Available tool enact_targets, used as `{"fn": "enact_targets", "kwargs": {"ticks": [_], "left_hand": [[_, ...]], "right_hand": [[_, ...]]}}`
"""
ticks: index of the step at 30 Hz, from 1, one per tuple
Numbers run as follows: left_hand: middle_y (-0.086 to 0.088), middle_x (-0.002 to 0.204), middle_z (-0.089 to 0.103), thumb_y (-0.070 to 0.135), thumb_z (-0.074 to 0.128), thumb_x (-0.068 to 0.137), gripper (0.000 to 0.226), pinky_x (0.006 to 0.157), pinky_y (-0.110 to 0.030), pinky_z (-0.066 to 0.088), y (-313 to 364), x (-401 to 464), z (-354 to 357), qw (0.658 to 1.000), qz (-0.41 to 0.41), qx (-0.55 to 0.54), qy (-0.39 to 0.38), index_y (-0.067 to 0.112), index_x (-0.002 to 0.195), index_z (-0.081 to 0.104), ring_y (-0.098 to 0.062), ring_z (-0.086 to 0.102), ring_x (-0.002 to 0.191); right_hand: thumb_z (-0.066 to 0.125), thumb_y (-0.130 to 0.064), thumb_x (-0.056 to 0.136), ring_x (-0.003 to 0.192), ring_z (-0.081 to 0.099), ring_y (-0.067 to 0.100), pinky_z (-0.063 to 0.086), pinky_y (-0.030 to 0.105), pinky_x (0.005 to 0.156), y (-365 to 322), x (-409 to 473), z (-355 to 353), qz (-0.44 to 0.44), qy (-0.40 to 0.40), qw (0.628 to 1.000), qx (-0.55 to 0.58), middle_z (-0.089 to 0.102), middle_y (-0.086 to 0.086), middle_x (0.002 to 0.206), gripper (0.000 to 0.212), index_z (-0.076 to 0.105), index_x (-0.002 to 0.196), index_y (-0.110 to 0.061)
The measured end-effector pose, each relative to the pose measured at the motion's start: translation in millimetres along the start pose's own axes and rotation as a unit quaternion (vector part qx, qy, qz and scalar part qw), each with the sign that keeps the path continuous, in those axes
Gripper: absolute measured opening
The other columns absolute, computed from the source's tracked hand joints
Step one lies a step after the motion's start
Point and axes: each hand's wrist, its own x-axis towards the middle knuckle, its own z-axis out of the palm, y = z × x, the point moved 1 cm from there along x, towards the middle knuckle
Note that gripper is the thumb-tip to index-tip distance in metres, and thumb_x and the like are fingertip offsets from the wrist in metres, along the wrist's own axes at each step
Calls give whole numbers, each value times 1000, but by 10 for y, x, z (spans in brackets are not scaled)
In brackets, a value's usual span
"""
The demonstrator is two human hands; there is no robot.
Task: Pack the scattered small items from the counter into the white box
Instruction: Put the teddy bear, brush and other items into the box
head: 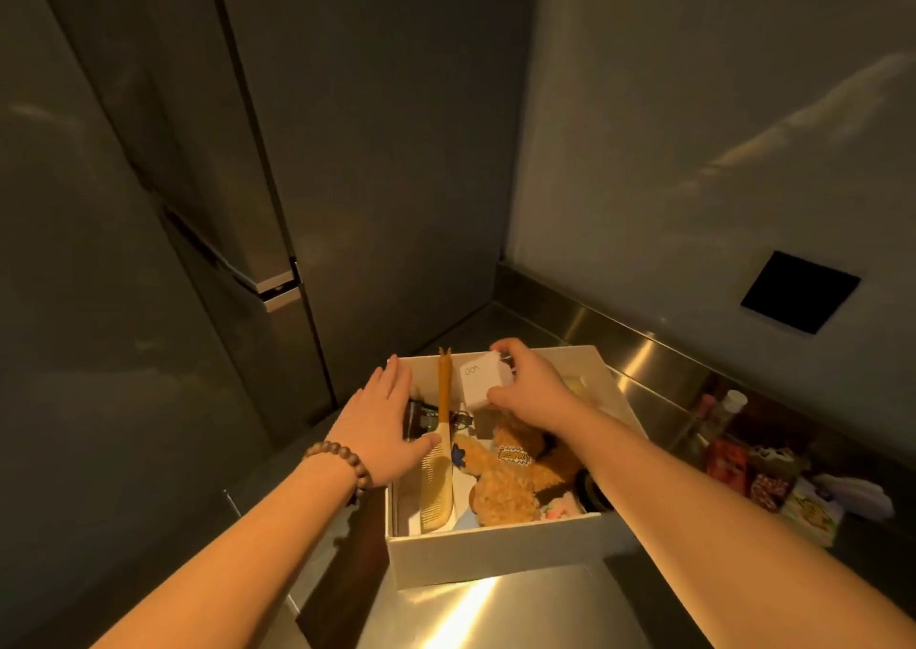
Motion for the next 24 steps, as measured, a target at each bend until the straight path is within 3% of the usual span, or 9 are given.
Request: {"fn": "enact_targets", "kwargs": {"ticks": [3,8,12,16,21,24], "left_hand": [[0,157,-7,68,52,73,109,115,-35,9,-23,18,94,999,0,-34,31,20,147,-11,-17,3,143],[2,156,-8,60,56,72,106,112,-29,6,-23,25,153,996,9,-64,67,23,147,-9,-15,5,143],[4,156,-10,55,55,71,104,115,-32,11,-39,30,173,993,11,-93,70,24,147,-9,-15,7,143],[5,156,-9,54,56,70,104,115,-37,21,-33,30,182,992,6,-108,66,25,147,-8,-16,11,142],[3,157,-8,51,55,70,103,115,-34,15,-15,20,169,992,7,-105,66,23,148,-6,-17,11,142],[1,157,-7,47,57,74,100,115,-32,13,5,8,133,993,1,-105,62,21,148,-4,-17,10,143]], "right_hand": [[72,-12,80,118,52,23,47,32,93,-35,69,138,-36,-34,989,-140,53,3,129,64,43,136,-23],[77,-22,76,92,63,22,55,34,84,-24,164,249,-5,-82,954,-288,63,3,103,46,57,117,-19],[79,-33,74,94,62,21,52,30,79,39,203,329,-4,-104,960,-262,63,1,102,47,58,114,-19],[76,-36,77,103,60,22,51,34,89,99,183,404,9,-100,968,-231,63,3,114,53,56,122,-16],[75,-35,79,107,59,23,51,36,91,58,117,320,17,-96,973,-210,62,5,117,56,53,127,-17],[73,-35,80,120,53,23,48,36,98,12,-15,188,-15,-53,985,-166,55,3,132,65,46,138,-22]]}}
